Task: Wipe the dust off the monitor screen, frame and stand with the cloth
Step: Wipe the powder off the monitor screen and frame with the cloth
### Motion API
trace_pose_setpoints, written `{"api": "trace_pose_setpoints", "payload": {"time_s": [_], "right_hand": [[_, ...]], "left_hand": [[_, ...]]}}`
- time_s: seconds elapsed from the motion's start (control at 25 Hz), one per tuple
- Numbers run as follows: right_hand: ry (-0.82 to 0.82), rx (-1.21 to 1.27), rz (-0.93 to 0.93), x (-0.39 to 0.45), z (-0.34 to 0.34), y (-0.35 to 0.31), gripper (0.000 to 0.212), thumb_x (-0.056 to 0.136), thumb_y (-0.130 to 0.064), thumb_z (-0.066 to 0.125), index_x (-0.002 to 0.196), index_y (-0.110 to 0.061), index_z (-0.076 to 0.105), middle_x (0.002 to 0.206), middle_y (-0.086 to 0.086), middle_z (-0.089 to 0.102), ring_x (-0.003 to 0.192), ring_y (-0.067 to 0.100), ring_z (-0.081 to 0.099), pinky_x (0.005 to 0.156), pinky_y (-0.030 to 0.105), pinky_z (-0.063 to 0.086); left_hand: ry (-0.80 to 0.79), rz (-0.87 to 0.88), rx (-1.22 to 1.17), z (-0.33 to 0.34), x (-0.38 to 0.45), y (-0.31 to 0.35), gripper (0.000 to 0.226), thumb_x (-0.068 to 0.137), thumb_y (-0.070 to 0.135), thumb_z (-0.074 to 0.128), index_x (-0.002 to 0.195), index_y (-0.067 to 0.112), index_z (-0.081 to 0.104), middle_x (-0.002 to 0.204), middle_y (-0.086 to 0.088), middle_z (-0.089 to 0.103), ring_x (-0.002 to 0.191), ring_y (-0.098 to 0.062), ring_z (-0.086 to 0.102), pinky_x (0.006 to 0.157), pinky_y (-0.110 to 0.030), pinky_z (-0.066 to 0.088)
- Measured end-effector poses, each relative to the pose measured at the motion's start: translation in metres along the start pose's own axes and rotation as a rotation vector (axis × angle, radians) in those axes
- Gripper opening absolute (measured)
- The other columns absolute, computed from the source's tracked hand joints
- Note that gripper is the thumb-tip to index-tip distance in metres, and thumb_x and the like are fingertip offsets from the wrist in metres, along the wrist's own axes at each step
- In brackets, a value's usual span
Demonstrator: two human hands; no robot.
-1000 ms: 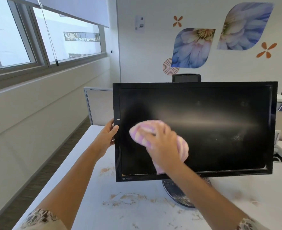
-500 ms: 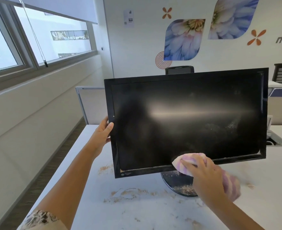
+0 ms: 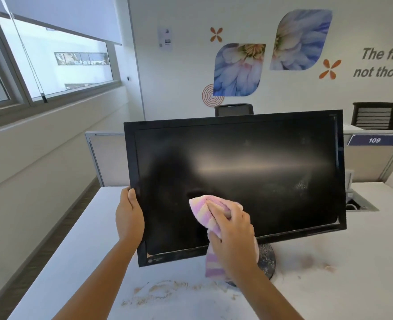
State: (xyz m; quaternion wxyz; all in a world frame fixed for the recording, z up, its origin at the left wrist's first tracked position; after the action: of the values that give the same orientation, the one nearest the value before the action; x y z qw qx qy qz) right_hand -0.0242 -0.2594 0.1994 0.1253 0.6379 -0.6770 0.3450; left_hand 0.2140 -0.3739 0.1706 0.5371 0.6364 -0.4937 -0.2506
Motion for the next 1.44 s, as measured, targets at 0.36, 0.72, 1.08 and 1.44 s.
{"api": "trace_pose_setpoints", "payload": {"time_s": [0.36,0.72,1.08,1.44], "right_hand": [[0.226,0.046,-0.210,0.006,0.057,-0.056,0.070,0.064,-0.023,0.080,0.124,-0.045,0.054,0.128,-0.005,0.042,0.107,0.026,0.045,0.082,0.045,0.054],[0.494,-0.196,0.007,0.059,0.002,0.101,0.060,0.069,-0.016,0.077,0.125,-0.029,0.061,0.126,0.010,0.047,0.102,0.039,0.055,0.082,0.048,0.050],[0.250,-0.279,1.153,-0.009,-0.075,0.313,0.034,0.088,-0.016,0.055,0.121,-0.011,0.052,0.131,0.024,0.038,0.107,0.046,0.041,0.090,0.058,0.036],[0.050,0.866,0.386,0.004,-0.009,0.092,0.039,0.086,-0.012,0.067,0.113,-0.034,0.049,0.111,-0.013,0.055,0.100,0.009,0.059,0.076,0.012,0.050]], "left_hand": [[0.125,0.079,0.150,-0.001,0.002,0.005,0.059,0.090,0.050,0.009,0.099,0.008,0.048,0.098,-0.016,0.059,0.091,-0.034,0.054,0.086,-0.051,0.044],[0.181,0.131,0.111,-0.001,0.002,0.005,0.041,0.098,0.037,0.017,0.081,0.010,0.042,0.078,-0.010,0.049,0.073,-0.025,0.046,0.069,-0.038,0.038],[0.190,0.138,0.138,-0.003,-0.006,0.011,0.037,0.099,0.034,0.018,0.083,0.010,0.041,0.081,-0.010,0.049,0.075,-0.026,0.046,0.073,-0.046,0.044],[0.155,0.079,0.128,-0.005,-0.006,0.007,0.048,0.093,0.046,0.013,0.089,0.010,0.045,0.090,-0.013,0.054,0.082,-0.026,0.049,0.084,-0.048,0.045]]}}
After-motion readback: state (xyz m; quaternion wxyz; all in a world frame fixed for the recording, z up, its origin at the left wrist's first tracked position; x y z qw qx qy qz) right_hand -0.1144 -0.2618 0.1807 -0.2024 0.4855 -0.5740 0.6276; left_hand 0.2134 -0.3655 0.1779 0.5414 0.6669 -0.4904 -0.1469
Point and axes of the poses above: each hand's wrist, its own x-axis towards the middle knuckle, its own z-axis out of the palm, y = z × x, the point moved 8 cm from there along x, towards the middle knuckle
